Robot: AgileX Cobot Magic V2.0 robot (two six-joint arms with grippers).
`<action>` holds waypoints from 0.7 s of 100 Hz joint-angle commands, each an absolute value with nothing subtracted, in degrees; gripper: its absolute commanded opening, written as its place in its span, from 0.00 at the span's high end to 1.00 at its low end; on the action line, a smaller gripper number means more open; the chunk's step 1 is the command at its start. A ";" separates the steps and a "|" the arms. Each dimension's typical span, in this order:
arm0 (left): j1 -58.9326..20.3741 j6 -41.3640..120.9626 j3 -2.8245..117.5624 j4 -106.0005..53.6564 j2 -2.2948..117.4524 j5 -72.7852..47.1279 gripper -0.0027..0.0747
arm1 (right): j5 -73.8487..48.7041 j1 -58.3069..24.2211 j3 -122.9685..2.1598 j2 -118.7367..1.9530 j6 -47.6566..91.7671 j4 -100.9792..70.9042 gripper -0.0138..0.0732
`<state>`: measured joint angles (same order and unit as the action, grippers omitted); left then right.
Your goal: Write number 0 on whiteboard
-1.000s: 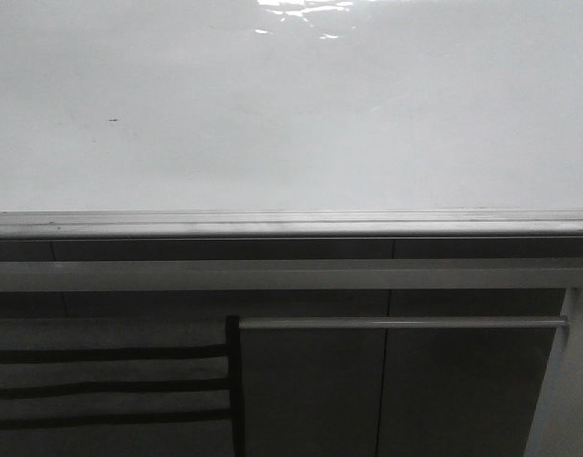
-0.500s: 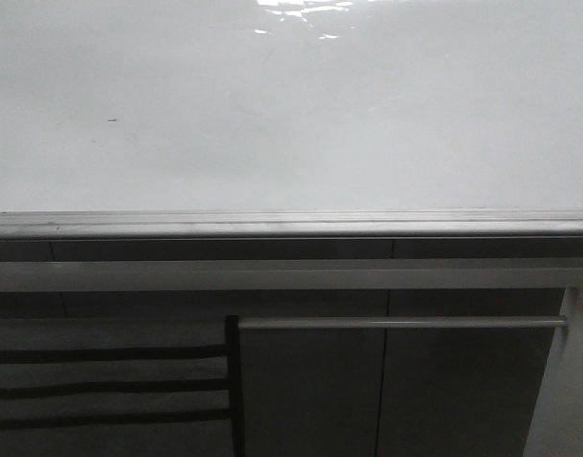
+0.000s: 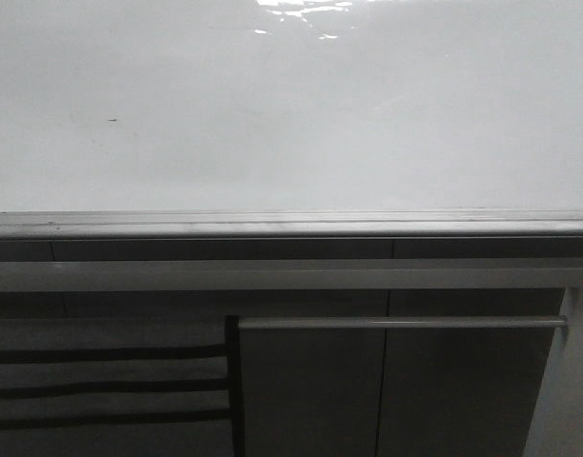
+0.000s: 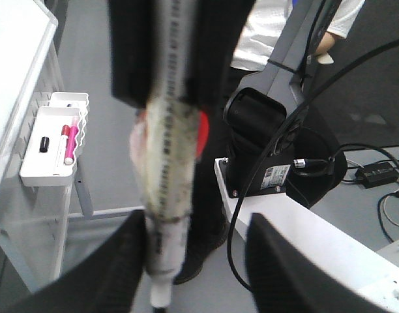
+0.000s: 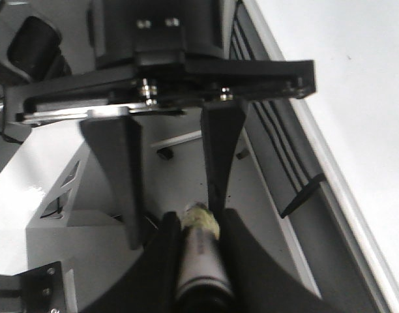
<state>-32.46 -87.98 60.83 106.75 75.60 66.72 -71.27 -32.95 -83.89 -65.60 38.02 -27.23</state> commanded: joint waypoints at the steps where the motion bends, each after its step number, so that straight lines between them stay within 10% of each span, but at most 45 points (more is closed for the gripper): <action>1: -32.62 -89.42 62.43 106.45 71.71 71.61 0.30 | -64.85 -32.56 -85.40 -62.60 35.80 -20.27 0.92; 23: -32.62 -92.42 61.91 106.45 64.85 67.04 0.46 | -54.24 -32.56 -77.79 -53.65 26.67 -9.97 0.92; 60: -32.62 -107.12 57.01 106.45 51.66 15.85 0.99 | -42.02 -32.56 -55.89 -34.05 9.27 2.15 0.92; 70: -32.62 -107.12 54.79 106.45 50.66 11.36 0.99 | -35.46 -32.56 -51.60 -30.92 3.99 7.45 0.91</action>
